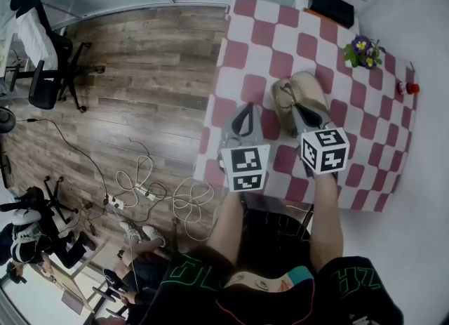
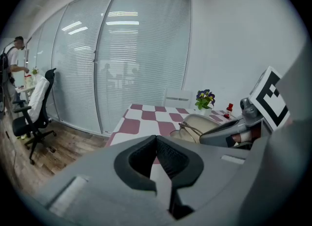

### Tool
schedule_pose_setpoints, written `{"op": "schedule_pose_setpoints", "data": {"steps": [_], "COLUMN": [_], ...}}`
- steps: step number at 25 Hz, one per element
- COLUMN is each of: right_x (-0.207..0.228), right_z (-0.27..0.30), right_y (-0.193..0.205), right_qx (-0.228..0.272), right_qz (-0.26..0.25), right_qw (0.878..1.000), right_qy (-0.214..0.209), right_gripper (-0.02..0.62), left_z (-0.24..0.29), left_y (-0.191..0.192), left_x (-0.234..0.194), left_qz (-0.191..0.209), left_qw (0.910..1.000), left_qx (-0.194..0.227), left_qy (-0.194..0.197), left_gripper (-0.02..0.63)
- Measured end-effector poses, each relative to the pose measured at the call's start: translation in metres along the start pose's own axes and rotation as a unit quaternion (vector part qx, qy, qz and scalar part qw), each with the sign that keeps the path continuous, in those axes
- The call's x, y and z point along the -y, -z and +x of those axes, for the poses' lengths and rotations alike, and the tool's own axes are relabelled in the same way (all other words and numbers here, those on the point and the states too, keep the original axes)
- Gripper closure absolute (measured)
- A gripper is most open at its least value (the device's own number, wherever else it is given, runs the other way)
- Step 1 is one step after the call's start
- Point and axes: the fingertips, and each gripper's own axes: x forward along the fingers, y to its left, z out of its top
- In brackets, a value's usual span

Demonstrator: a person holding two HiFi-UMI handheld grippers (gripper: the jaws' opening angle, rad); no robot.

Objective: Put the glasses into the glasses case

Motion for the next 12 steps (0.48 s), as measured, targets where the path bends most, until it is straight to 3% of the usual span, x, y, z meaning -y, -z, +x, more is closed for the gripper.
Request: {"op": "schedule_pose_setpoints", "data": {"steps": [12], "right_x": [-0.001], "right_z": [0.014], "right_y": [0.006], "right_qx": [-0.038], "right_qz": [-0.012], "right_qw": [0.999], "right_qy": [0.024], "right_gripper": [0.577], "left_z": [0.004], "left_y": [0.004], "left_x": [-0.005], "left_qz": [-0.009], "left_qw": [0.9999], "left_qx": [-0.004], "left_qy": [-0.002], "left_gripper": [0.598]}}
